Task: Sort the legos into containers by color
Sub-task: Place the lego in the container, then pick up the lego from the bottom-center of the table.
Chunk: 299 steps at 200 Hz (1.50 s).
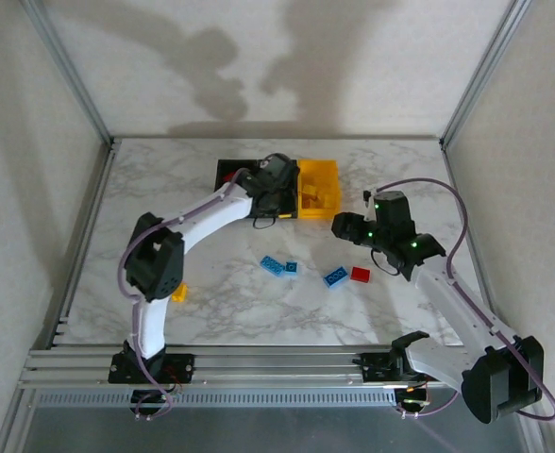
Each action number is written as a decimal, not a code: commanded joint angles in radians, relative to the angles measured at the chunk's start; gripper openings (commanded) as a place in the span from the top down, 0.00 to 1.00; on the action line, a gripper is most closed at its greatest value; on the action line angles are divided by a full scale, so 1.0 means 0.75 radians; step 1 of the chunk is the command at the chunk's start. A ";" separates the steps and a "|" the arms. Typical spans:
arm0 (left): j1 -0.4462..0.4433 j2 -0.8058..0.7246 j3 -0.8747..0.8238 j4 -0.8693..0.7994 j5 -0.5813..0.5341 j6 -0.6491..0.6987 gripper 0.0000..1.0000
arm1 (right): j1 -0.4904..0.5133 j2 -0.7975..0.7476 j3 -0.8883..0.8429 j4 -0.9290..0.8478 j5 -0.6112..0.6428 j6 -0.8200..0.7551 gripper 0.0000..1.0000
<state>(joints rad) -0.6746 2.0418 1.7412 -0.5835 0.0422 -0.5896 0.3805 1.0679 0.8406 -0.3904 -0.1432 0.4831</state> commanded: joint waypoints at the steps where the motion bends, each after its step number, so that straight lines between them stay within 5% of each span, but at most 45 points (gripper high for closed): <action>1: -0.033 0.139 0.210 -0.070 0.010 -0.044 0.74 | -0.017 -0.045 -0.033 -0.045 -0.032 -0.008 0.38; 76: -0.043 0.552 0.825 -0.189 -0.001 -0.050 0.64 | -0.064 -0.122 -0.079 -0.082 -0.044 -0.004 0.38; 114: -0.031 0.561 0.856 -0.156 -0.007 -0.061 0.42 | -0.067 -0.137 -0.082 -0.090 -0.048 0.000 0.38; 150: -0.035 0.488 0.831 -0.156 0.005 -0.057 0.40 | -0.070 -0.129 -0.082 -0.082 -0.056 0.008 0.38; 193: -0.075 0.203 0.529 -0.092 -0.022 -0.019 0.40 | -0.069 -0.110 -0.086 -0.065 -0.069 0.016 0.38; 255: -0.097 -0.405 -0.345 0.122 -0.082 -0.057 0.38 | -0.055 -0.037 -0.118 -0.105 -0.084 0.047 0.37; 299: -0.097 -0.694 -0.754 0.166 -0.146 -0.138 0.36 | 0.023 0.018 -0.117 -0.202 0.017 0.186 0.34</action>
<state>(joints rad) -0.7486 1.6077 1.2922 -0.4904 -0.0120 -0.6449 0.3676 1.0584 0.7540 -0.4698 -0.1764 0.5396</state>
